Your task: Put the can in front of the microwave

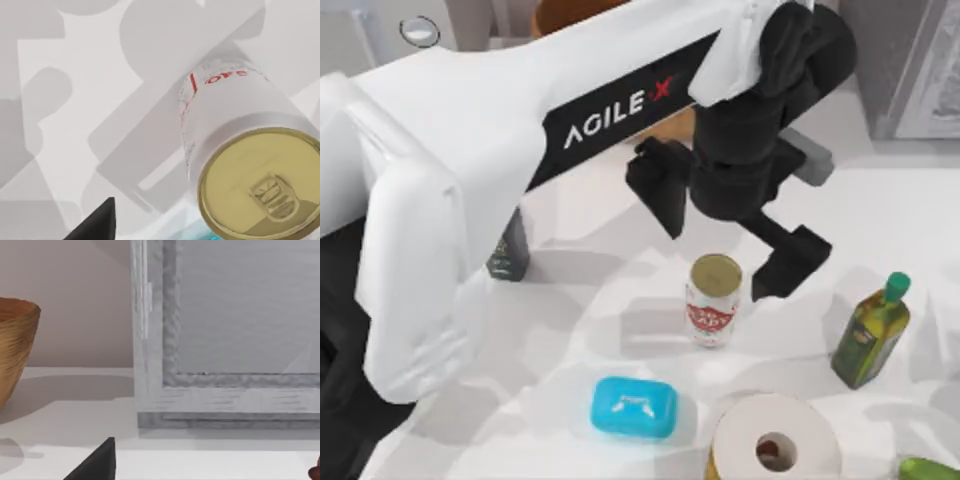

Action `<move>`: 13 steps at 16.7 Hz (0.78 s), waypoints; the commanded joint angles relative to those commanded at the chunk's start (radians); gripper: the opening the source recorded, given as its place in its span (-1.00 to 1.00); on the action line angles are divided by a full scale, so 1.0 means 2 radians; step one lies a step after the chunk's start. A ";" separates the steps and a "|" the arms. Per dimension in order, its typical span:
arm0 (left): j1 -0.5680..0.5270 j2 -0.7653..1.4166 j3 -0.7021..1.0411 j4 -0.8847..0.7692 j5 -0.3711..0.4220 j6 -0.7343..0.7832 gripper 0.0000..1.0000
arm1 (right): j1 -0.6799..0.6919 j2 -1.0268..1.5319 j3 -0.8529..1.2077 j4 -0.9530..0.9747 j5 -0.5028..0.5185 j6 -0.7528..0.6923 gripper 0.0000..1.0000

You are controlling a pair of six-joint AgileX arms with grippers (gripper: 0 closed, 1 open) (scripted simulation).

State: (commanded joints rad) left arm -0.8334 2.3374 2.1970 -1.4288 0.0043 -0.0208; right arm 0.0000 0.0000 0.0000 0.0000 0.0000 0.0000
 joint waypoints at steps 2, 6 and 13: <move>-0.001 0.000 -0.019 0.019 0.000 0.001 1.00 | 0.000 0.000 0.000 0.000 0.000 0.000 1.00; -0.001 0.002 -0.085 0.087 0.000 0.001 1.00 | 0.000 0.000 0.000 0.000 0.000 0.000 1.00; -0.001 0.003 -0.112 0.114 0.000 0.001 0.85 | 0.000 0.000 0.000 0.000 0.000 0.000 1.00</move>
State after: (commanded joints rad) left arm -0.8362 2.3432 1.9730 -1.2000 0.0039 -0.0196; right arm 0.0000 0.0000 0.0000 0.0000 0.0000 0.0000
